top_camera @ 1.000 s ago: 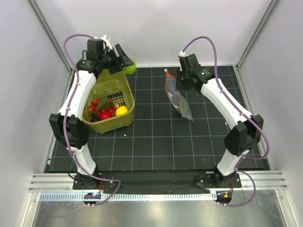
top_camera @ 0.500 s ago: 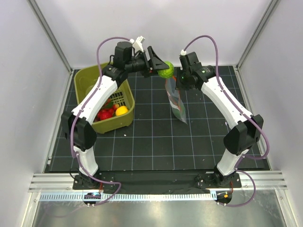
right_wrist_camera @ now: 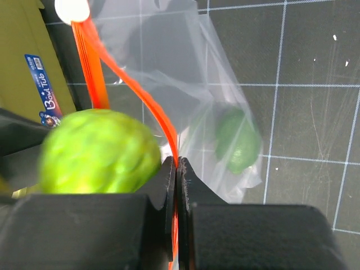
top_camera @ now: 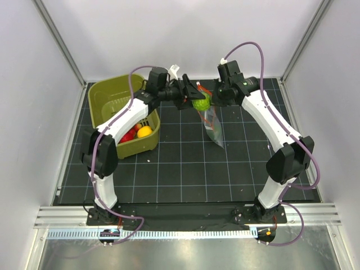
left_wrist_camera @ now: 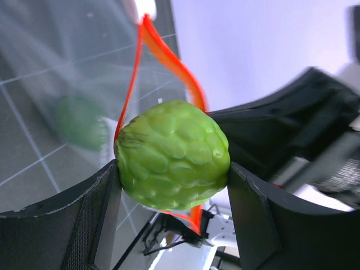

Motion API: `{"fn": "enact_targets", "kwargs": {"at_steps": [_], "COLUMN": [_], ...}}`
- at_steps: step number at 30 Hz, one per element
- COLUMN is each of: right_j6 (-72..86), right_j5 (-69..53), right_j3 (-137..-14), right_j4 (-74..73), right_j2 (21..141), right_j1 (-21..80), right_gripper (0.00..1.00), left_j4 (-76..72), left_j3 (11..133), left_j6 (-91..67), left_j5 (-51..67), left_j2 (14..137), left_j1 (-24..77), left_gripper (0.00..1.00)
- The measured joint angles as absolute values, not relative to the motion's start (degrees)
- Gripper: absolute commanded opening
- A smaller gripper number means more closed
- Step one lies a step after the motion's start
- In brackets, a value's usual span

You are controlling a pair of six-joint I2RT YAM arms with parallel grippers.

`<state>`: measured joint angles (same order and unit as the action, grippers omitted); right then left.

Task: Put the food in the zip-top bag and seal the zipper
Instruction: Place the fake fruit in the zipper food storage bag.

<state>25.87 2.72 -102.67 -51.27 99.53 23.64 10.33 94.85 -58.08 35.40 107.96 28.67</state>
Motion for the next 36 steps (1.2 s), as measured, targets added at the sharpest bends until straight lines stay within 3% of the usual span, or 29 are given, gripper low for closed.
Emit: {"fn": "enact_targets", "kwargs": {"at_steps": [5, 10, 16, 18, 27, 36], "right_j6": [26.28, 26.33, 26.28, 26.28, 26.61, 26.44], "right_j5": [2.26, 0.56, 0.12, -0.01, -0.03, -0.12], "right_j3": [-102.67, -102.67, -102.69, -102.69, -102.54, -102.48], "right_j4": [-51.33, -51.03, -50.26, -50.17, -50.19, -50.19], "right_j2": [99.53, 99.53, 99.48, 99.48, 99.48, 99.44], "right_j1": [23.29, 23.29, 23.00, 23.03, 23.00, 22.74], "right_gripper": [0.01, 0.01, 0.01, 0.01, 0.01, 0.01], "left_j4": [17.50, 28.14, 35.92, 37.52, 46.74, 55.81], "left_j3": [96.36, 103.81, 111.74, 113.25, 122.91, 120.46], "left_j6": [-53.52, -46.81, -41.63, -40.75, -35.59, -33.15], "left_j5": [33.89, 29.63, 25.96, 25.43, 20.27, 8.97], "left_j2": [110.87, 114.08, 116.25, 116.53, 116.33, 111.39], "left_j1": [29.30, 31.44, 34.13, 34.17, 34.17, 29.50], "left_gripper": [0.38, 0.48, 0.90, 0.99, 1.00, 1.00]}}
